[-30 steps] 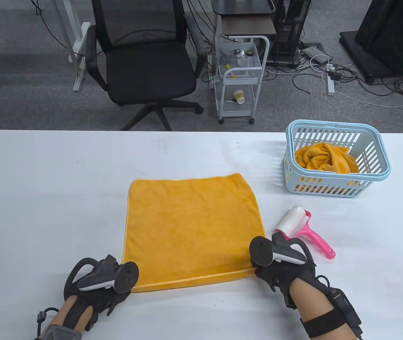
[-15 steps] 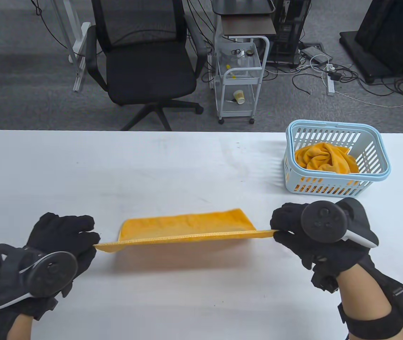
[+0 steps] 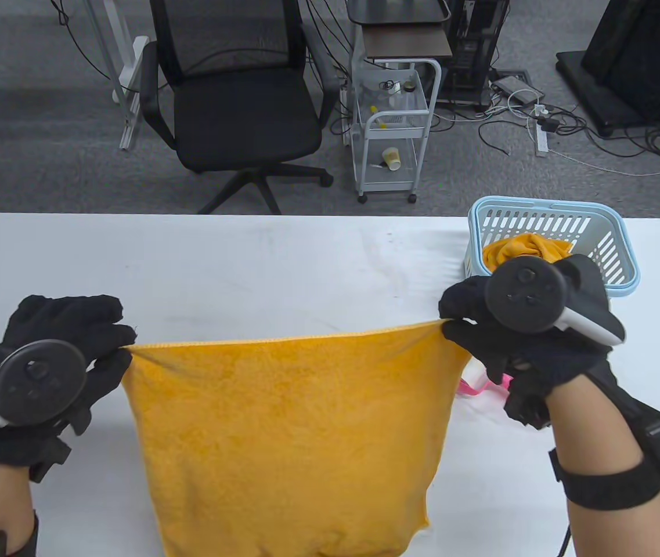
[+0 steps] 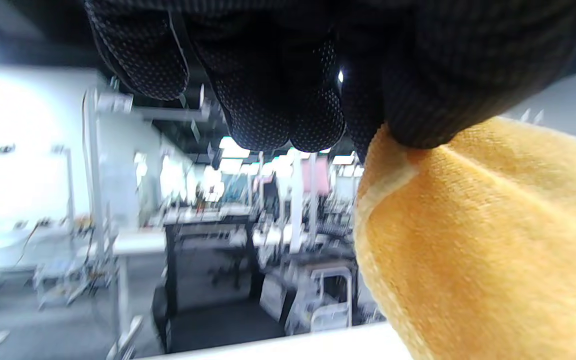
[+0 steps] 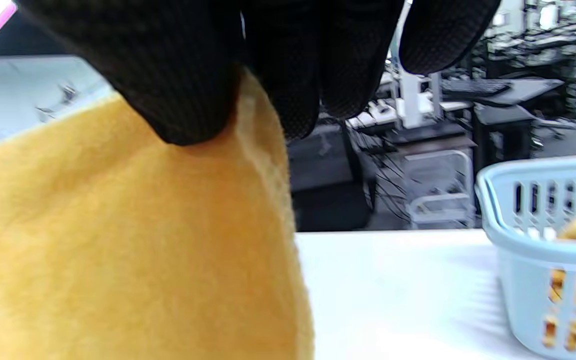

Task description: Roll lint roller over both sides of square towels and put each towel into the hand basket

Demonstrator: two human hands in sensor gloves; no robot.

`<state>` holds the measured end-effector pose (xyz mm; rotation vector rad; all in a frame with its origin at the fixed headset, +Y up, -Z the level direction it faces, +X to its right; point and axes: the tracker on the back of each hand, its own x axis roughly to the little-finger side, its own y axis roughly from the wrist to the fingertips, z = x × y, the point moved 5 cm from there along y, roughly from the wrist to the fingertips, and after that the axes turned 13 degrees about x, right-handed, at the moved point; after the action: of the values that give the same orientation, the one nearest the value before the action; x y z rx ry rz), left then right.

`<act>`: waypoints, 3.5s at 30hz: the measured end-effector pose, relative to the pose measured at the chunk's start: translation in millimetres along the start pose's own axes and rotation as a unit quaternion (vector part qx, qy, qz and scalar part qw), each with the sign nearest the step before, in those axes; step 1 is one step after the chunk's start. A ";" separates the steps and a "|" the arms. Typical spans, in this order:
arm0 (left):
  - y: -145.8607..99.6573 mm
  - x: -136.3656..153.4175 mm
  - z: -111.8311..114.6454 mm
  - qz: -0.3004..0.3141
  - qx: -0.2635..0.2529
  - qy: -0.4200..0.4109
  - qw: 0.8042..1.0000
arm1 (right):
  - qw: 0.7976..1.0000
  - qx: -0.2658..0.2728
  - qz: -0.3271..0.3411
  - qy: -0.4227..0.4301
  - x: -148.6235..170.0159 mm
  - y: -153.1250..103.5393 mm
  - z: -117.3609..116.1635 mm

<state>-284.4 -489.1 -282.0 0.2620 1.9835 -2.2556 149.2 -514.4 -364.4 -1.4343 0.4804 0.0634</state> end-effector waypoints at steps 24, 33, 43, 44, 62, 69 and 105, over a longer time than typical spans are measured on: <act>170.7 47.8 263.1 -0.182 0.215 -0.037 0.959 | 0.955 0.047 -0.172 -0.237 75.6 79.7 -212.5; 110.8 11.3 282.4 -0.065 0.307 -0.033 0.949 | 0.942 -0.119 -0.194 -0.246 127.3 3.6 -180.4; 82.1 -2.7 316.8 -0.043 0.345 0.024 0.937 | 0.906 -0.204 -0.273 -0.251 199.6 -70.6 -209.0; 81.9 -3.4 318.4 -0.042 0.349 0.030 0.936 | 0.908 -0.195 -0.276 -0.247 202.4 -71.9 -218.2; 83.6 -6.0 319.7 -0.032 0.342 0.035 0.938 | 0.988 -0.019 -0.035 -0.149 -60.3 83.5 -238.8; 83.4 -5.2 320.0 -0.029 0.341 0.029 0.939 | 0.985 -0.039 0.021 -0.165 -147.0 108.9 -305.6; 83.8 -4.4 319.9 -0.027 0.343 0.035 0.938 | 0.954 -0.039 0.002 -0.297 -88.7 63.8 -273.9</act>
<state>-277.5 -817.3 -323.1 0.3534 1.1561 -2.9299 -28.2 -745.8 -408.6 -1.4085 -0.0174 0.5079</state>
